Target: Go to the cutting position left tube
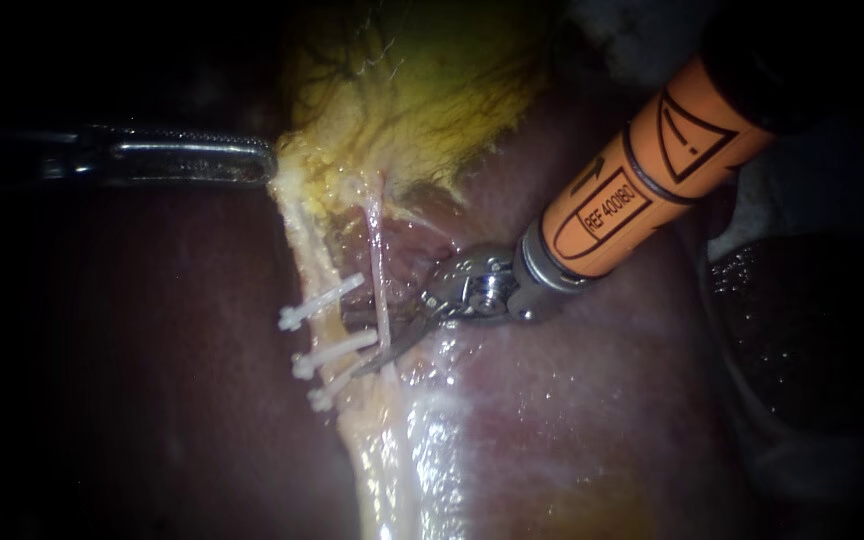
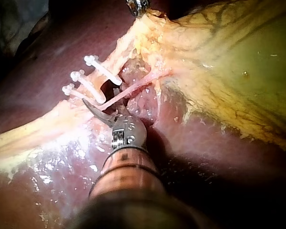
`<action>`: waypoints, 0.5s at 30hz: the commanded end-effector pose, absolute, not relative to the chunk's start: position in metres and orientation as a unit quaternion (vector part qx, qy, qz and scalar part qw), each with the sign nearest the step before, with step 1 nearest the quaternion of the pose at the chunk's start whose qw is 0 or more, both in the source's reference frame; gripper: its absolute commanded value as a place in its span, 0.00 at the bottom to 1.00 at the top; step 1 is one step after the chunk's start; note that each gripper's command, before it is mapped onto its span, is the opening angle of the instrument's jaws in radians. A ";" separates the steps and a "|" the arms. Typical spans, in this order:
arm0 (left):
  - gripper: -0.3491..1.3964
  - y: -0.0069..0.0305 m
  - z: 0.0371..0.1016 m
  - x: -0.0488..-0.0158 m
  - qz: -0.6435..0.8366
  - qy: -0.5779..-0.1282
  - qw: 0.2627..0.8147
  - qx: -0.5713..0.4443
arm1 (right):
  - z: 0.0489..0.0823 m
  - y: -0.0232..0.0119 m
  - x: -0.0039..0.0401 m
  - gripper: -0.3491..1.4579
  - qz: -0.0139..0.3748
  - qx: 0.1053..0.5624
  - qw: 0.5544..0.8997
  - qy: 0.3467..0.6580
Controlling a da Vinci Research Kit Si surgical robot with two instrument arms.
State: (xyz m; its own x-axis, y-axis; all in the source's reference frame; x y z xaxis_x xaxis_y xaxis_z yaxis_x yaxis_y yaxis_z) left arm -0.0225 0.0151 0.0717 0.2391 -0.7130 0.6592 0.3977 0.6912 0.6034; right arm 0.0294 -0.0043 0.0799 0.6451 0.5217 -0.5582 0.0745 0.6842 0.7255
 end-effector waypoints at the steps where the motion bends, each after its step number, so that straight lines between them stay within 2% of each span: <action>1: 0.00 0.0151 0.0717 -0.0225 -0.360 -0.501 0.771 0.158 | 0.0797 -0.0042 0.0292 0.86 0.135 0.374 0.826 0.399; 15: 0.00 0.0151 0.0717 -0.0225 -0.360 -0.501 0.771 0.158 | 0.0759 -0.0013 0.0232 0.87 0.132 0.391 0.818 0.401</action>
